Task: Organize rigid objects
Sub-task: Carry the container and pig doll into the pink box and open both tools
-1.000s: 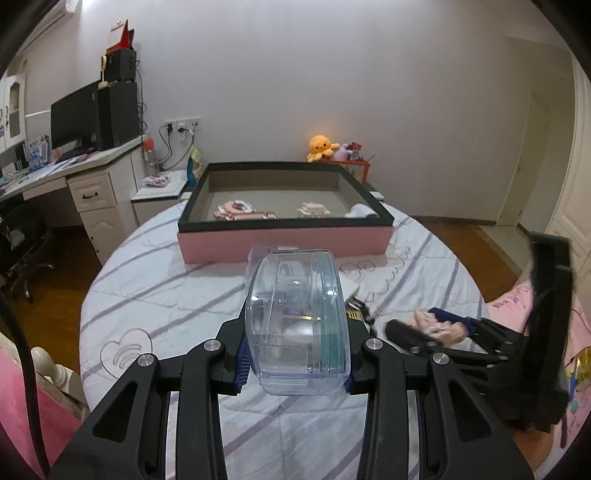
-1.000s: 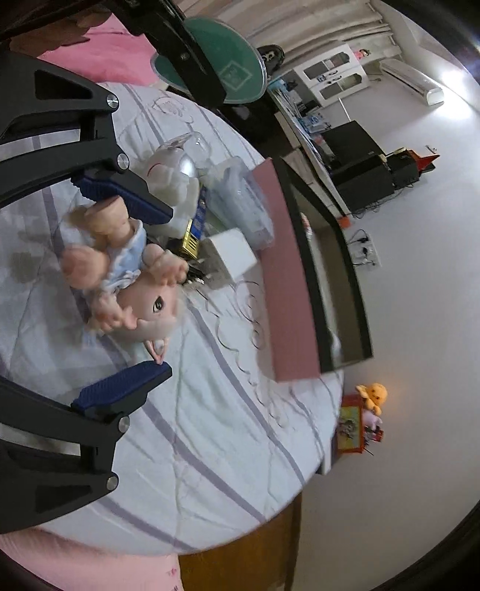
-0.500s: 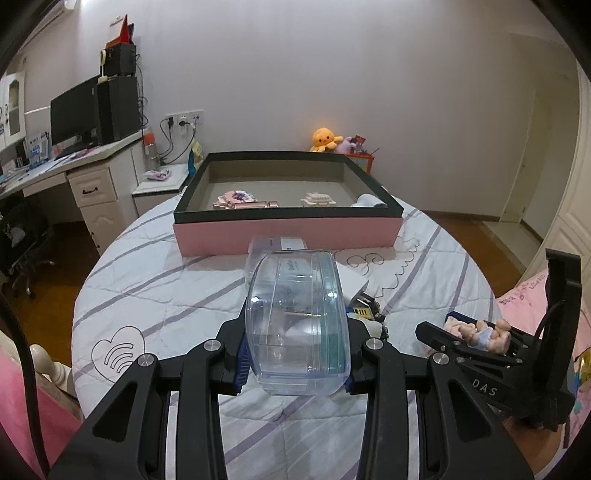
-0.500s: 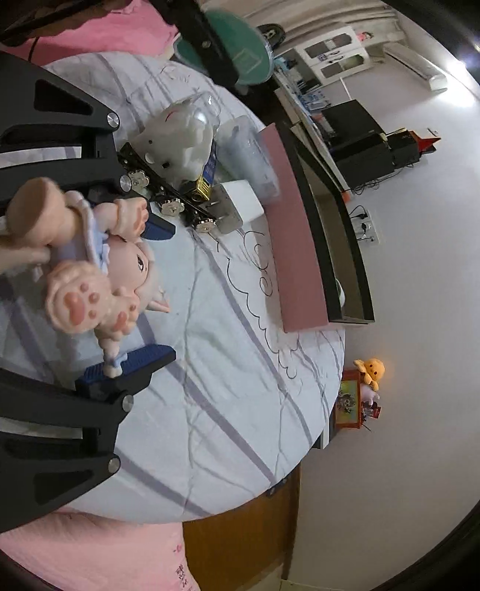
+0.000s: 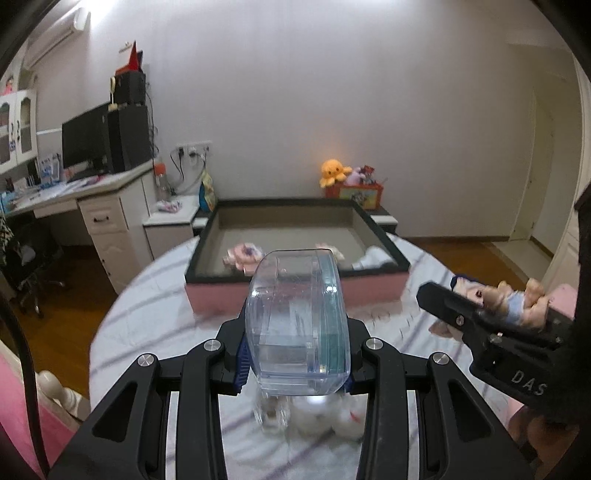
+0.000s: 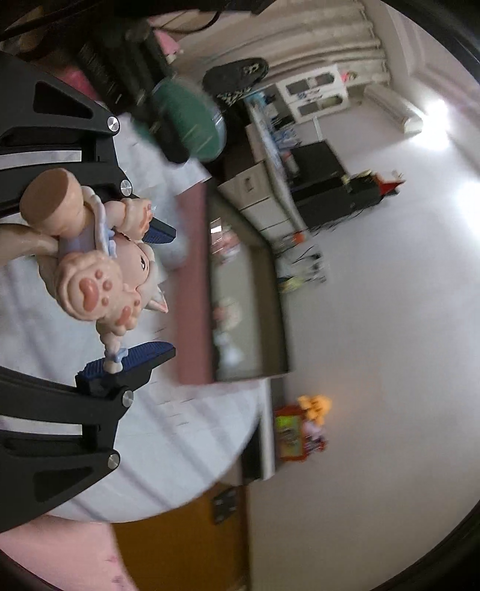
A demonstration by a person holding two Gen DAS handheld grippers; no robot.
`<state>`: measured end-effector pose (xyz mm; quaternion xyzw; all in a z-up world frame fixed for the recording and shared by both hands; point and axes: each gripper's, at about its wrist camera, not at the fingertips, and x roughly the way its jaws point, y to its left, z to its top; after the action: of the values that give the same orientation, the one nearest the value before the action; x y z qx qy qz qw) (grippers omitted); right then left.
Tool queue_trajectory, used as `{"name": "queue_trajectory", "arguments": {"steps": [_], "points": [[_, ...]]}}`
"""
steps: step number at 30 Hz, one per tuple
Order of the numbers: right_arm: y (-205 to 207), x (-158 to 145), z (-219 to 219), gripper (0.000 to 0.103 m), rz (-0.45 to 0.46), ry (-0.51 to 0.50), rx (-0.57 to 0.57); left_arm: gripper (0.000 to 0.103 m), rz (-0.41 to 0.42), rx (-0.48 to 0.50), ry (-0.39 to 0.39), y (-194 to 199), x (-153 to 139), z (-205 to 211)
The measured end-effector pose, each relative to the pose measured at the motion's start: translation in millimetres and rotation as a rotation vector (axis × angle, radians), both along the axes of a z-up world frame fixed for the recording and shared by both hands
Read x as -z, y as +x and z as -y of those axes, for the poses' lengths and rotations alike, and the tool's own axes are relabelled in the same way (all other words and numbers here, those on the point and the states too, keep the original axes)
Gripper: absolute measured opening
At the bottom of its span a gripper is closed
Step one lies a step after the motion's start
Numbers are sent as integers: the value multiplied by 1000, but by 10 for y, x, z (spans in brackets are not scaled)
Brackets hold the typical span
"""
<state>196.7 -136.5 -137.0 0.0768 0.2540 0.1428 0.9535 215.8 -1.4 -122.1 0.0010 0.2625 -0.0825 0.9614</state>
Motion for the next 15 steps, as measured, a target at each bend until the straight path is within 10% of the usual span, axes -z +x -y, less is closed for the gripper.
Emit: {"name": "queue_trajectory", "arguments": {"steps": [15], "points": [[1453, -144, -204, 58, -69, -67, -44, 37, -93, 72, 21, 1647, -78, -20]]}}
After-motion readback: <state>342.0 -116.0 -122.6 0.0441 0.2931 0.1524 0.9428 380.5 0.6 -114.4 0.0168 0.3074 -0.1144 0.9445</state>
